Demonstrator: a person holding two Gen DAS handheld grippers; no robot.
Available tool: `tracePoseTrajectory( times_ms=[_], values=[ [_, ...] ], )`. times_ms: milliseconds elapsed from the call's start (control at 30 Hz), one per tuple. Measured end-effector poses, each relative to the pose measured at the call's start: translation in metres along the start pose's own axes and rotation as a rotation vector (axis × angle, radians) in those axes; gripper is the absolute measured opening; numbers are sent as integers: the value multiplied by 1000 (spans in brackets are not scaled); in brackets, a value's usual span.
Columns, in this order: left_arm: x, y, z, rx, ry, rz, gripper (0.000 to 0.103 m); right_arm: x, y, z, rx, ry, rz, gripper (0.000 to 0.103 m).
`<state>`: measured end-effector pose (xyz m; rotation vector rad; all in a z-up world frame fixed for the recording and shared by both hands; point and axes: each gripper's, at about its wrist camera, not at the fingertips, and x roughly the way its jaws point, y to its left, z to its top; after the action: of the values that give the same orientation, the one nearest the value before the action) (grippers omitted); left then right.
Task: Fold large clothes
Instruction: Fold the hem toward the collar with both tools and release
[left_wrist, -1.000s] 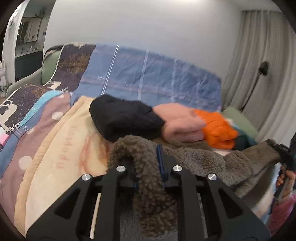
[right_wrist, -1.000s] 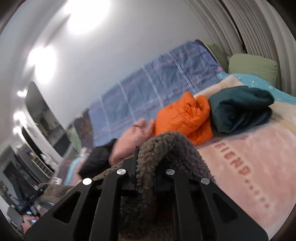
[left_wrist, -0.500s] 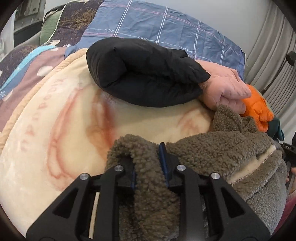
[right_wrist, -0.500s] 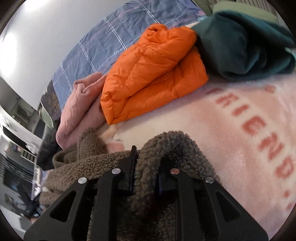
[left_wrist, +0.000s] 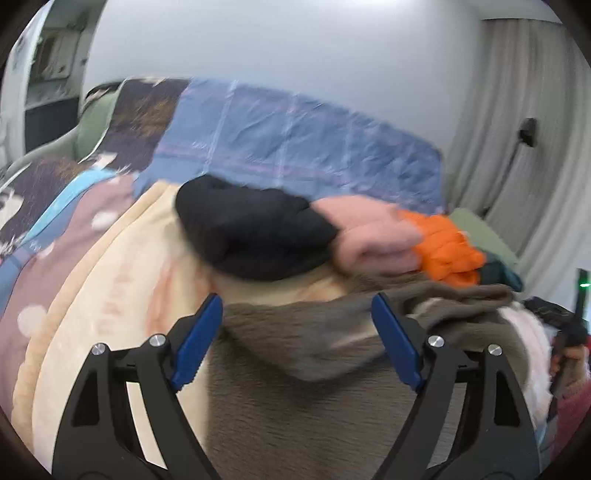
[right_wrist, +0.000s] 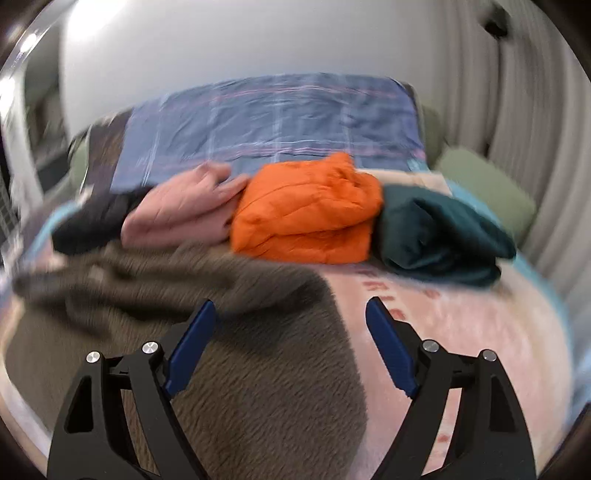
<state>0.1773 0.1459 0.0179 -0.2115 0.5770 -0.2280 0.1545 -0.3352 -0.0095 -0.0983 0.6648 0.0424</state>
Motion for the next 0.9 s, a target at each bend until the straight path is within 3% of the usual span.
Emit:
tracePoseTrajectory(
  times_ms=[67,100,133,200,233,267,333,367,433,567,633,733,767,900],
  values=[
    [1,-24,-4,59,62,-67,83,2,20,-3,-81,-3,-9,82],
    [5,-32,-7,77,89,-82,78,5,30,-3,-120,4,6,71],
    [12,-45,-12,109,140,-115,73,8,36,-3,-135,22,21,54],
    [27,-62,-21,147,208,-156,46,23,44,0,-135,83,52,32],
    [37,-69,-26,165,250,-170,39,32,47,1,-127,115,68,22],
    [52,-77,-31,184,310,-180,27,40,49,3,-122,145,76,20],
    [78,-85,-40,210,404,-180,21,64,49,8,-88,217,79,19],
    [96,-90,-43,230,452,-161,21,74,46,12,-68,236,71,19],
    [118,-95,-37,259,464,-97,21,90,35,26,-3,234,64,19],
    [148,-88,-5,317,358,93,23,118,7,52,116,206,17,19],
    [164,-82,5,320,342,123,35,145,-2,51,147,274,-5,19],
    [193,-77,-2,352,371,190,60,189,-14,16,213,434,9,20],
    [204,-73,-11,359,401,222,77,192,-20,8,249,427,28,20],
    [215,-56,-15,268,440,136,77,182,-45,-2,384,379,135,19]
  ],
)
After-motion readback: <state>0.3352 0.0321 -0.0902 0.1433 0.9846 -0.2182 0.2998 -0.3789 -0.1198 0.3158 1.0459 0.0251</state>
